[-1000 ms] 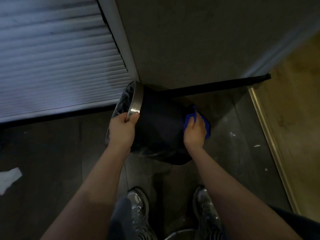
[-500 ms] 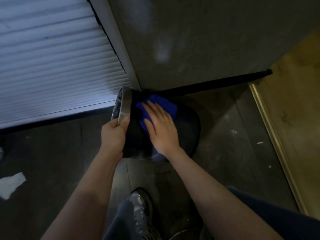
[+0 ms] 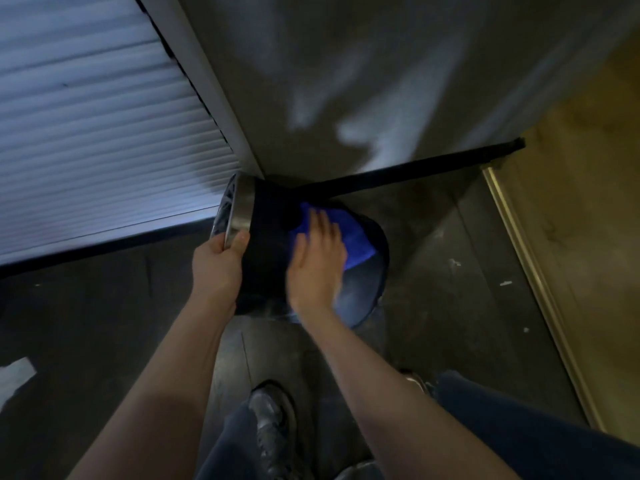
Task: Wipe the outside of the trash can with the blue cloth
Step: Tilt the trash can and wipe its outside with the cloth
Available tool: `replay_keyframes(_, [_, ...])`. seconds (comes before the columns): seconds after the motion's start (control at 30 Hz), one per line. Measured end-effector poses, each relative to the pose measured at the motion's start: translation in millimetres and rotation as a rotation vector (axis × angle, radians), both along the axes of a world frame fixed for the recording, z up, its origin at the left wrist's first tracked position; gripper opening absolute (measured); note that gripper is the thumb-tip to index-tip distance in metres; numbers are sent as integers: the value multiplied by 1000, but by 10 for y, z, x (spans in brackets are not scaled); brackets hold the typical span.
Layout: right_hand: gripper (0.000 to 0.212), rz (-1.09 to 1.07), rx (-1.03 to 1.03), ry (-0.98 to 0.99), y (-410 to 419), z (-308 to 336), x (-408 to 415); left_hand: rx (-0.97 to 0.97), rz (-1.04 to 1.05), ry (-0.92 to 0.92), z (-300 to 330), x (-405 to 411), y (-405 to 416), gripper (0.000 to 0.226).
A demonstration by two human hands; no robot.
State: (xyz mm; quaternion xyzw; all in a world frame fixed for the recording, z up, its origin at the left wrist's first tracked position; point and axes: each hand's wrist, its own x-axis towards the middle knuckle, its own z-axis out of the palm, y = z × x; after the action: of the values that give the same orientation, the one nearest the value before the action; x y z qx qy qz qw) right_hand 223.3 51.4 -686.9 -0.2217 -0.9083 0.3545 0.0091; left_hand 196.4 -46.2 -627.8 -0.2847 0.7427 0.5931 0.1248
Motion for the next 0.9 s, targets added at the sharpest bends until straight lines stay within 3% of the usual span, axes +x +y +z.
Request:
replay_keyframes(0.17, [50,339,-76,196,-301,167,52,63,60,-49,-27,-33,2,31])
replay_keyframes(0.27, [49,569,96,221,115,-118,315,108,109,-109,-12,-30,-60,40])
replay_keyframes(0.4, [47,160,-32,14,644,-496,660,84,2,-138,18,1,-112,30])
replay_keyframes(0.5, [46,-48,-72,12,679,-566,647,19,-123,-64,34,-30,-17,21])
replay_keyframes(0.73, [47,-140,-168,9,794,-638,655,-185,-422,54,17,56,23,16])
replay_keyframes(0.9, [45,-288,-292,43,964,-687,552,-380,-446,105,-100,454,-74,21])
